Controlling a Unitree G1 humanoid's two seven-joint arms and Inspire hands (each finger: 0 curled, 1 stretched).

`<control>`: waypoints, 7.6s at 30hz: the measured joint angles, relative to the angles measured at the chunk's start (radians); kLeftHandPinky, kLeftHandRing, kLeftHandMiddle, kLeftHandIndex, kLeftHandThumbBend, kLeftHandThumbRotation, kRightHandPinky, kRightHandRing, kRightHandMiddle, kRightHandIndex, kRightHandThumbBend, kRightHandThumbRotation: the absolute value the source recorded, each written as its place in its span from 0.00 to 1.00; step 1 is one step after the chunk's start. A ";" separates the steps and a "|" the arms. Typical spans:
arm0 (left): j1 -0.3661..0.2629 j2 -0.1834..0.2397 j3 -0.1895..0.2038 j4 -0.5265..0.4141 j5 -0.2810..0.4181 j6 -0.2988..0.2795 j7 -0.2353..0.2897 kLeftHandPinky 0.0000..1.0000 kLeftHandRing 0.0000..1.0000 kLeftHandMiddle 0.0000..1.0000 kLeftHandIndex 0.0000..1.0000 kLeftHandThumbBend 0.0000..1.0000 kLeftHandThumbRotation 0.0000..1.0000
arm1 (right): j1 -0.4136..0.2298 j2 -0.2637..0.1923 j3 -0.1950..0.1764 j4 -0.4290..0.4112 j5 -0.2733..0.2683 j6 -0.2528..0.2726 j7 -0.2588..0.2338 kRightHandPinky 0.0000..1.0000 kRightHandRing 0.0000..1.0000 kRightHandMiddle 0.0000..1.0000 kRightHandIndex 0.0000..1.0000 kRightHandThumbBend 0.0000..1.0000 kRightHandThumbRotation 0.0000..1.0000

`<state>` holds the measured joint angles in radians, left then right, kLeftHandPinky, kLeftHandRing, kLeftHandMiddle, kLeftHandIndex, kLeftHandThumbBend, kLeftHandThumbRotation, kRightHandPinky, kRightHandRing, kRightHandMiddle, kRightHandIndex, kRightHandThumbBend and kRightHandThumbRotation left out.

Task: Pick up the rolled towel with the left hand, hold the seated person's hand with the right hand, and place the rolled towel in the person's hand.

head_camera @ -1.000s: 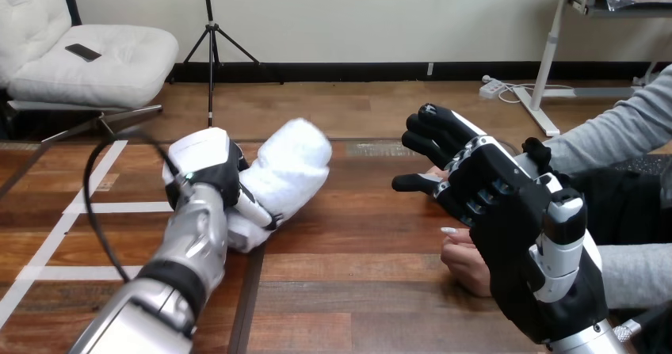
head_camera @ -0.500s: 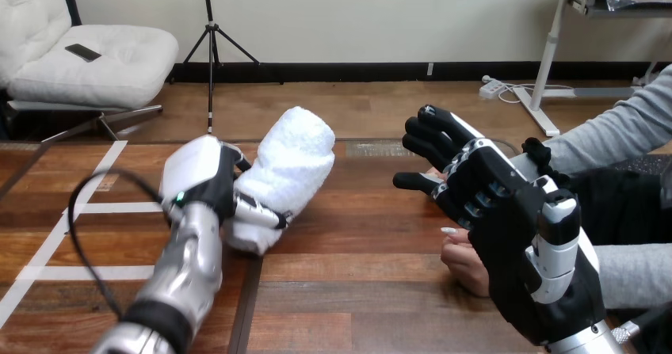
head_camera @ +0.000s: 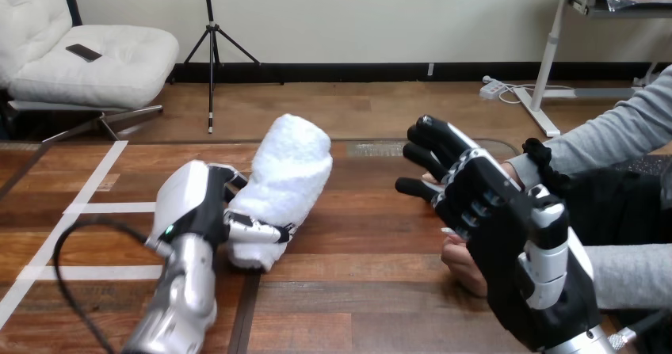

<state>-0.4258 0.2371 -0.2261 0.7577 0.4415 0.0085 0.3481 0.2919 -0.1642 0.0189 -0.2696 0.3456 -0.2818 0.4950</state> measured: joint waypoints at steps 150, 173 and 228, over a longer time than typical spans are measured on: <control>0.597 -0.095 0.172 -0.809 -0.185 -0.393 -0.175 0.26 0.30 0.35 0.39 0.66 0.00 | -0.595 -0.438 -0.057 0.949 -0.539 -0.315 -0.076 0.78 0.86 0.88 0.89 0.58 0.71; 0.614 -0.095 0.185 -0.810 -0.197 -0.394 -0.184 0.26 0.30 0.35 0.39 0.65 0.00 | -0.611 -0.496 -0.038 1.037 -0.573 -0.313 -0.066 0.78 0.87 0.89 0.89 0.65 0.52; 0.614 -0.095 0.204 -0.810 -0.199 -0.408 -0.209 0.26 0.30 0.35 0.39 0.66 0.00 | -0.616 -0.567 -0.013 1.022 -0.607 -0.180 0.053 0.86 0.92 0.92 0.90 0.99 0.05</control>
<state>0.1885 0.1416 -0.0218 -0.0519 0.2422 -0.3997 0.1395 -0.3246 -0.7312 0.0057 0.7528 -0.2618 -0.4620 0.5480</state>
